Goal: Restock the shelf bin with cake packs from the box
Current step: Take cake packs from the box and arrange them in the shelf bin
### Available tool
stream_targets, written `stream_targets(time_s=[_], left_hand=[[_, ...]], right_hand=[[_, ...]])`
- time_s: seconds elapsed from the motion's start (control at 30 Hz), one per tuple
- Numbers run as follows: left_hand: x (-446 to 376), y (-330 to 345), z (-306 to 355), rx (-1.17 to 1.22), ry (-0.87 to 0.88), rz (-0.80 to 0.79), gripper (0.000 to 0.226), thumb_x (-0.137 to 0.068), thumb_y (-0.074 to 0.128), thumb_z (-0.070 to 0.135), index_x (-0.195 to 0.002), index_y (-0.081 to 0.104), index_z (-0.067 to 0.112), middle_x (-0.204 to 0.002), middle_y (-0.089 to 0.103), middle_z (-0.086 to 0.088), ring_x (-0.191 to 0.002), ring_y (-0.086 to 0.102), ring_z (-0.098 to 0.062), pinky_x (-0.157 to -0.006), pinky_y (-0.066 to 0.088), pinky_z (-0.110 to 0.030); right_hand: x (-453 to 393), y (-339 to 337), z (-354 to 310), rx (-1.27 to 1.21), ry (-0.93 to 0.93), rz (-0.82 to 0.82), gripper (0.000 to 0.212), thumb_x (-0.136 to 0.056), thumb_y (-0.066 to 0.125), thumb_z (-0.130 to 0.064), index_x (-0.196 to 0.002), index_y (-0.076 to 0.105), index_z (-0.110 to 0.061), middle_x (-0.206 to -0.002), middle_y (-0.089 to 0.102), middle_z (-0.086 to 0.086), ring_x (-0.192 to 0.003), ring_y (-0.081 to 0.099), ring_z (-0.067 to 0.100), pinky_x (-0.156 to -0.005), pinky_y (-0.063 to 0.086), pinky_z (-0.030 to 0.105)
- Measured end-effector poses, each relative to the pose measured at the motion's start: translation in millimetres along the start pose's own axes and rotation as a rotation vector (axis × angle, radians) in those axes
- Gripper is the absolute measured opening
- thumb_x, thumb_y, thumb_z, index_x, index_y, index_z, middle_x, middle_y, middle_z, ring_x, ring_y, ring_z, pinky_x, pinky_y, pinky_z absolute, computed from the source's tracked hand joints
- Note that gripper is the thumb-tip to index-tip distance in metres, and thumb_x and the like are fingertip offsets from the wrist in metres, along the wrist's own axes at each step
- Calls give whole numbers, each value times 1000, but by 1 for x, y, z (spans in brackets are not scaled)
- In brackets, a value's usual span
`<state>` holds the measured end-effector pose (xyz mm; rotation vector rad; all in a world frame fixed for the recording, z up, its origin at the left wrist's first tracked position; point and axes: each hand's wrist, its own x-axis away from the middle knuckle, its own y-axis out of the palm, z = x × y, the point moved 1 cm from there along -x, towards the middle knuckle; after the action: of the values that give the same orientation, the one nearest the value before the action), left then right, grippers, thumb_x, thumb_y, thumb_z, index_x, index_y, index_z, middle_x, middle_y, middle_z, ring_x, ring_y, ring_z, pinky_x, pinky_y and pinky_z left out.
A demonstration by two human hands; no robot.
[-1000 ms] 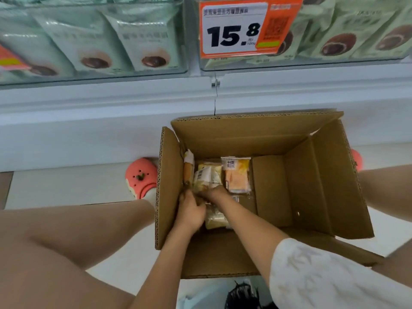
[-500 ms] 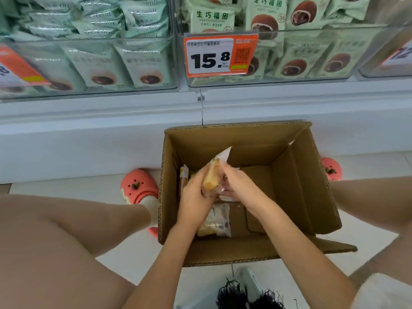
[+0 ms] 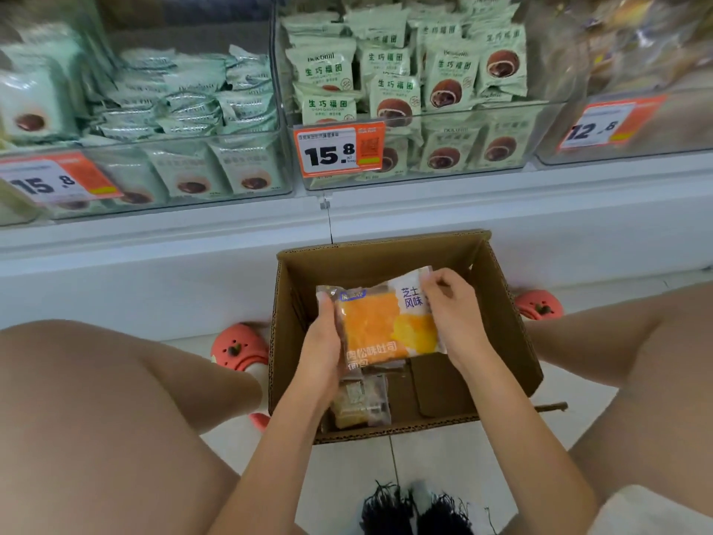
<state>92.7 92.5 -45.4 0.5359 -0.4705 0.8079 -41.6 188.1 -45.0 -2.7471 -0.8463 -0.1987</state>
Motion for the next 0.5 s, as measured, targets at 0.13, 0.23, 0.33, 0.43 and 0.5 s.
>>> stream_targets(time_s=[0.13,0.23,0.33,0.43,0.5], left_hand=[[7,1,3,-86,204,38,45,-100,18,51,-127,53,43,-89,74,8,-87,71,-15,-73,58,-34],[13,5,13,-110,267,19,43,-99,18,52,-130,48,49,-96,73,8,-91,70,-16,-81,57,-39],[16,13,30,-132,336,20,46,-98,18,54,-124,55,48,-104,73,3,-98,69,-18,-84,56,-41],[20,28,66,-158,398,28,47,-99,17,54,-108,63,51,-101,73,-3,-98,69,-23,-91,52,-49],[24,43,99,-256,516,10,49,-93,18,64,-101,65,55,-94,72,-10,-92,69,-23,-92,51,-47]], right_hand=[[8,-4,-8,-142,42,6,25,-98,47,-29,-81,51,-11,-83,63,0,-74,63,9,-59,47,18],[13,-9,-19,-399,107,46,29,-98,48,-18,-70,47,-10,-74,59,0,-70,62,12,-58,46,21],[16,-16,-38,-419,85,-10,24,-98,47,-23,-78,52,-11,-81,63,2,-72,64,12,-59,51,21],[8,-25,-68,-302,62,-133,17,-89,58,-37,-96,63,-22,-100,71,1,-92,67,15,-82,54,35],[0,-34,-98,-228,11,-151,24,-78,71,-37,-99,65,-28,-104,72,-2,-97,67,14,-89,53,38]])
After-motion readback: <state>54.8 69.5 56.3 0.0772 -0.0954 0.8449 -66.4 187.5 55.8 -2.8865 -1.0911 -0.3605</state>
